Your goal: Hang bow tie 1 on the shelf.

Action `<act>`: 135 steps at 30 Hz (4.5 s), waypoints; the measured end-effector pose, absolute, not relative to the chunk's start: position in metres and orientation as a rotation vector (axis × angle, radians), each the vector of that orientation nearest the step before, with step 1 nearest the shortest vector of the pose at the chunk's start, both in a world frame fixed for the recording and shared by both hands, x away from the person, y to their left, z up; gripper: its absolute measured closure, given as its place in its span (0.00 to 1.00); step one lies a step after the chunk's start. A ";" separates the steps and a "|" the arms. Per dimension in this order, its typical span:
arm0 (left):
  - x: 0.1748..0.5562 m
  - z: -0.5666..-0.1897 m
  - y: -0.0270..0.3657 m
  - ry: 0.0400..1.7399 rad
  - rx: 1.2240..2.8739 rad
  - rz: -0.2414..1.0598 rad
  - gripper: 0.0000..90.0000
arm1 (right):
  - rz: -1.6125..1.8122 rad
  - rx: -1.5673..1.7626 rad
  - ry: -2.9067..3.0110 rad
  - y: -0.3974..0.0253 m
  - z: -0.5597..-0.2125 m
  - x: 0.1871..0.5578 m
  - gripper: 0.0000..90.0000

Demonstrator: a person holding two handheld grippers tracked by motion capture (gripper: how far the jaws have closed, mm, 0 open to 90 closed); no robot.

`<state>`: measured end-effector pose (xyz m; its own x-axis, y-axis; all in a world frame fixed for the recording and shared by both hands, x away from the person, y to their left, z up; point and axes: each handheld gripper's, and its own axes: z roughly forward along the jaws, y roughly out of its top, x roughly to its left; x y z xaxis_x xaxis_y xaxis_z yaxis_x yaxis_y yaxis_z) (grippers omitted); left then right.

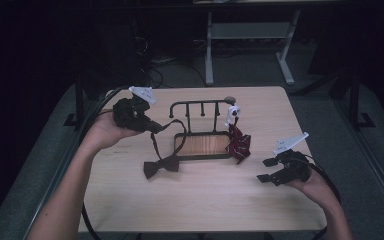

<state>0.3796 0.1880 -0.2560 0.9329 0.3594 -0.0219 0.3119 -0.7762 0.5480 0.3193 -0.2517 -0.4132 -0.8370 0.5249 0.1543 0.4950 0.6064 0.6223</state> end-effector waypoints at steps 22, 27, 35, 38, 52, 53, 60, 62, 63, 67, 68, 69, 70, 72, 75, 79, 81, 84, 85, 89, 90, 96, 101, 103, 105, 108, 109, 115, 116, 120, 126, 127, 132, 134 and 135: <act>0.402 -0.250 0.186 0.549 2.556 0.133 1.00 | 1.060 0.887 2.765 -0.255 -0.411 0.318 0.36; 0.410 -0.253 0.187 0.596 2.563 0.126 1.00 | 1.061 0.889 2.764 -0.255 -0.410 0.318 0.36; 0.418 -0.255 0.188 0.631 2.562 0.132 1.00 | 1.062 0.883 2.765 -0.255 -0.410 0.317 0.36; 0.420 -0.255 0.189 0.647 2.563 0.135 1.00 | 1.060 0.884 2.764 -0.256 -0.409 0.317 0.36; 0.434 -0.260 0.190 0.726 2.582 0.162 0.99 | 1.058 0.875 2.767 -0.256 -0.410 0.318 0.36; 0.435 -0.261 0.190 0.735 2.583 0.165 0.99 | 1.059 0.875 2.768 -0.256 -0.410 0.317 0.36; 0.436 -0.263 0.186 0.731 2.617 0.168 0.99 | 1.062 0.874 2.769 -0.256 -0.410 0.317 0.36; 0.437 -0.263 0.185 0.728 2.628 0.176 0.99 | 1.063 0.867 2.767 -0.257 -0.410 0.318 0.36; 0.437 -0.264 0.184 0.738 2.631 0.183 0.99 | 1.064 0.865 2.767 -0.257 -0.410 0.318 0.36; 0.438 -0.264 0.184 0.755 2.627 0.194 0.96 | 1.067 0.865 2.764 -0.257 -0.410 0.318 0.36; 0.438 -0.264 0.184 0.755 2.627 0.194 0.95 | 1.067 0.865 2.764 -0.257 -0.410 0.318 0.36; 0.439 -0.263 0.186 0.760 2.633 0.199 0.94 | 1.067 0.873 2.765 -0.258 -0.410 0.318 0.36; 0.439 -0.263 0.186 0.760 2.633 0.199 0.94 | 1.067 0.873 2.765 -0.258 -0.410 0.318 0.36; 0.439 -0.263 0.188 0.772 2.629 0.203 0.93 | 1.061 0.875 2.766 -0.258 -0.410 0.318 0.36; 0.439 -0.262 0.190 0.779 2.625 0.204 0.91 | 1.062 0.879 2.766 -0.259 -0.410 0.318 0.36; 0.437 -0.262 0.192 0.775 2.629 0.207 0.90 | 1.066 0.884 2.765 -0.259 -0.410 0.318 0.36; 0.437 -0.261 0.192 0.772 2.631 0.207 0.89 | 1.064 0.881 2.765 -0.259 -0.410 0.318 0.36; 0.436 -0.261 0.192 0.770 2.631 0.205 0.87 | 1.064 0.880 2.765 -0.259 -0.411 0.318 0.36; 0.435 -0.261 0.191 0.760 2.635 0.198 0.87 | 1.064 0.882 2.766 -0.259 -0.411 0.318 0.36; 0.433 -0.262 0.189 0.744 2.647 0.194 0.85 | 1.061 0.891 2.765 -0.260 -0.411 0.318 0.36; 0.433 -0.262 0.189 0.744 2.647 0.194 0.85 | 1.061 0.891 2.765 -0.260 -0.411 0.318 0.36; 0.429 -0.260 0.187 0.717 2.648 0.199 0.84 | 1.051 0.906 2.759 -0.262 -0.413 0.316 0.36; 0.428 -0.261 0.188 0.702 2.660 0.194 0.83 | 1.060 0.925 2.746 -0.264 -0.413 0.317 0.36; 0.425 -0.260 0.189 0.698 2.658 0.198 0.82 | 1.061 0.937 2.742 -0.264 -0.413 0.317 0.35; 0.423 -0.259 0.190 0.693 2.650 0.204 0.82 | 1.052 0.941 2.744 -0.264 -0.414 0.318 0.34; 0.421 -0.259 0.191 0.689 2.642 0.206 0.82 | 1.053 0.943 2.742 -0.264 -0.414 0.318 0.34; 0.419 -0.259 0.192 0.689 2.643 0.209 0.82 | 1.052 0.943 2.741 -0.264 -0.414 0.318 0.34; 0.413 -0.262 0.195 0.679 2.640 0.211 0.79 | 1.055 0.950 2.734 -0.266 -0.413 0.317 0.34; 0.411 -0.263 0.196 0.677 2.644 0.211 0.78 | 1.056 0.945 2.730 -0.267 -0.414 0.318 0.34; 0.409 -0.264 0.198 0.671 2.647 0.216 0.77 | 1.055 0.950 2.731 -0.267 -0.414 0.318 0.34; 0.403 -0.268 0.201 0.674 2.625 0.226 0.71 | 1.055 0.948 2.733 -0.266 -0.415 0.318 0.34; 0.402 -0.269 0.202 0.665 2.631 0.227 0.71 | 1.054 0.956 2.734 -0.266 -0.414 0.317 0.34; 0.399 -0.272 0.202 0.664 2.622 0.223 0.68 | 1.047 0.955 2.733 -0.266 -0.415 0.317 0.34; 0.397 -0.272 0.203 0.660 2.620 0.219 0.68 | 1.045 0.960 2.734 -0.266 -0.415 0.317 0.34; 0.395 -0.273 0.203 0.660 2.615 0.222 0.67 | 1.047 0.962 2.732 -0.266 -0.415 0.317 0.34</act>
<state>0.3954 0.2028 -0.2726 0.8736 0.4843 0.0485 0.4149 -0.7931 0.4460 0.3170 -0.2663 -0.4148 -0.8033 0.5743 0.1575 0.5325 0.5743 0.6218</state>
